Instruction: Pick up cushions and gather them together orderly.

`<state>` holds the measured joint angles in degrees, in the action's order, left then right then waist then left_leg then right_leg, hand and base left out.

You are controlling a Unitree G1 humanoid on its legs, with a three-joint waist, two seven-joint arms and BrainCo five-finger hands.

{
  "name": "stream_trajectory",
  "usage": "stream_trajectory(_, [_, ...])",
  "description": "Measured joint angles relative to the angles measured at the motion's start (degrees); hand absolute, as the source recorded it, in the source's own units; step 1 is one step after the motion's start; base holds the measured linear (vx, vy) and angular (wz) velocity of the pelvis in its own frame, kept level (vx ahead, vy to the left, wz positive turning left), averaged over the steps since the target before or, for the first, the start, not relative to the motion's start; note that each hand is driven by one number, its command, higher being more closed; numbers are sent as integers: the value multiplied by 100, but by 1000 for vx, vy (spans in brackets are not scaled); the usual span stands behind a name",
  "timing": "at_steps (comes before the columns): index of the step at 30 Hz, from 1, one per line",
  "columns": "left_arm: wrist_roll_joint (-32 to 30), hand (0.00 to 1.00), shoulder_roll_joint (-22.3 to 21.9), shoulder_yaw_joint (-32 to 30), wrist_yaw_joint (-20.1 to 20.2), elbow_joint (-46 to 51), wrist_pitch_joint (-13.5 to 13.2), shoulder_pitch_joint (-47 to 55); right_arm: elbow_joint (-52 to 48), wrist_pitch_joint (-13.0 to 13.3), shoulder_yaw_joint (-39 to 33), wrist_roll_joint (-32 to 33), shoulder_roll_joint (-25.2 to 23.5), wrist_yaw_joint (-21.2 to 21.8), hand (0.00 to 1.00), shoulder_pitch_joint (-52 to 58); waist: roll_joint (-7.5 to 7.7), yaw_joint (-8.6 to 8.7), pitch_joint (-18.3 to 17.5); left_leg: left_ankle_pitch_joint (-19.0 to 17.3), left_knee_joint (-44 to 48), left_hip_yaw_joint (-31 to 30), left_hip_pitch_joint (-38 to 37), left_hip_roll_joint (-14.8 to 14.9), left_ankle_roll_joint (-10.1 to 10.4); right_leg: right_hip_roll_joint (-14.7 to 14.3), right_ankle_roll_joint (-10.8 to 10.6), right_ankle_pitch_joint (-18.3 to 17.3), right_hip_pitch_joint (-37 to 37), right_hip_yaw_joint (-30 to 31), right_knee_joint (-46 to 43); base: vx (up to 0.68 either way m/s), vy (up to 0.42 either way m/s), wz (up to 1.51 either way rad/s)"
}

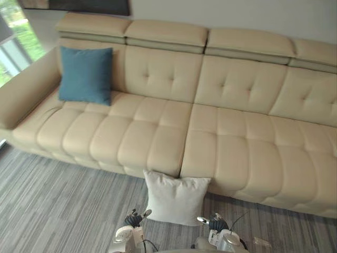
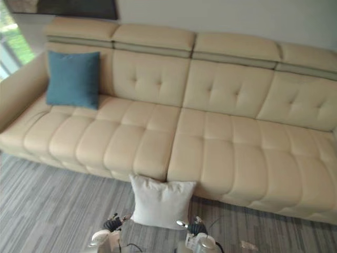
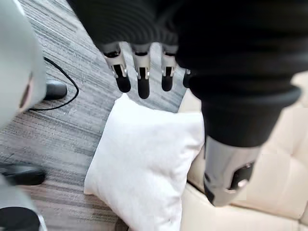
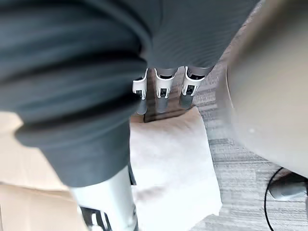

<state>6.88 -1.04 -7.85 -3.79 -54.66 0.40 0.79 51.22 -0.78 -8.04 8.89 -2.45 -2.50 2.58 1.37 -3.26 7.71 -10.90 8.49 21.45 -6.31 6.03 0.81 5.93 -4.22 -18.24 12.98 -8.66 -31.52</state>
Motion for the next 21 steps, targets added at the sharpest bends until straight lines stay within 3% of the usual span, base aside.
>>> stream_trajectory(1, [-3, 0, 54, 58, 3, -81, 4, -25, 133, 17, -96, -1, 25, -4, 0, -23, 99, 13, -10, -4, -1, -14, -3, -102, 25, 15, 379, 570, -70, -20, 723, 137, -92, -16])
stream_trajectory(2, [-4, 0, 72, 58, 10, -82, 3, -33, 160, 27, -132, 3, 38, -7, 0, -22, 138, 22, 8, -15, 18, -34, -34, -159, 42, 47, 441, 635, -98, 9, 831, 160, -132, 1])
stream_trajectory(4, [-9, 0, -63, 40, 11, -178, 9, -116, 147, 60, -322, 2, 225, -18, 0, -51, -168, 60, 142, -86, 325, -167, -191, 40, 185, -45, 473, 577, -462, -119, 799, 212, -189, 12])
stream_trajectory(5, [-8, 0, -161, 32, 13, -167, -2, -109, 172, 48, -380, 5, 331, -28, 0, -18, -240, 32, 130, -69, 616, -172, -147, 151, 219, -85, 480, 575, -580, -146, 822, 211, -195, 9])
stream_trajectory(8, [-10, 0, -203, 53, 45, -136, 2, -113, 189, 55, -456, 16, 357, -64, 0, 8, -291, 33, 142, -19, 1682, -355, 215, 388, 314, -159, 592, 514, -890, -232, 982, 131, -150, 6])
stream_trajectory(9, [-12, 0, -202, 41, 40, -37, 0, -99, 195, 52, -455, 22, 357, -83, 0, 12, -271, -3, 154, -164, 2169, -558, 496, 512, 511, -215, 668, 491, -957, -206, 1056, 87, -59, -8])
stream_trajectory(11, [-11, 0, -201, 41, 39, -10, 3, -97, 201, 47, -456, 25, 357, -96, 0, 17, -256, 13, 163, -341, 2144, -752, 626, 494, 549, -239, 700, 472, -980, -169, 1097, 61, 8, -20])
stream_trajectory(14, [-10, 0, -200, 31, 18, 91, 3, -105, 205, 34, -452, 27, 351, -100, 0, -6, -161, 3, 231, -392, 1425, -1094, 759, 328, 457, -225, 675, 462, -958, 70, 1078, 12, 90, -35])
stream_trajectory(15, [-10, 0, -202, 33, 16, 93, 4, -111, 201, 38, -438, 27, 368, -104, 0, -14, -185, 3, 222, -165, 1032, -1226, 834, 263, 374, -256, 574, 405, -850, 181, 956, -7, 177, -49])
stream_trajectory(16, [-10, 0, -196, 28, 12, 107, 1, -116, 211, 36, -413, 27, 375, -108, 0, -30, -207, -13, 210, -228, 990, -1304, 833, 227, 496, -266, 485, 343, -759, 282, 839, -21, 181, -51])
stream_trajectory(17, [-10, 0, -157, 33, -4, 109, 0, -147, 214, 33, -328, 27, 374, -113, 0, -48, -100, -28, 235, -267, 935, -1264, 826, 127, 527, -198, 375, 260, -586, 443, 659, -21, 172, -38])
stream_trajectory(18, [-10, 0, -64, 41, -39, 105, 4, -189, 202, 35, -234, 28, 364, -105, 0, -73, -4, -2, 297, -271, 961, -1197, 870, 13, 513, -75, 346, 250, -431, 496, 525, -57, 182, -27])
stream_trajectory(21, [7, 0, 58, 44, -156, 166, 3, -322, 193, 36, -188, 34, 412, -181, 0, -223, 47, -2, 350, -293, 1420, -1174, 1455, -117, 466, 75, 264, 277, 94, 611, 222, -89, 110, -2])
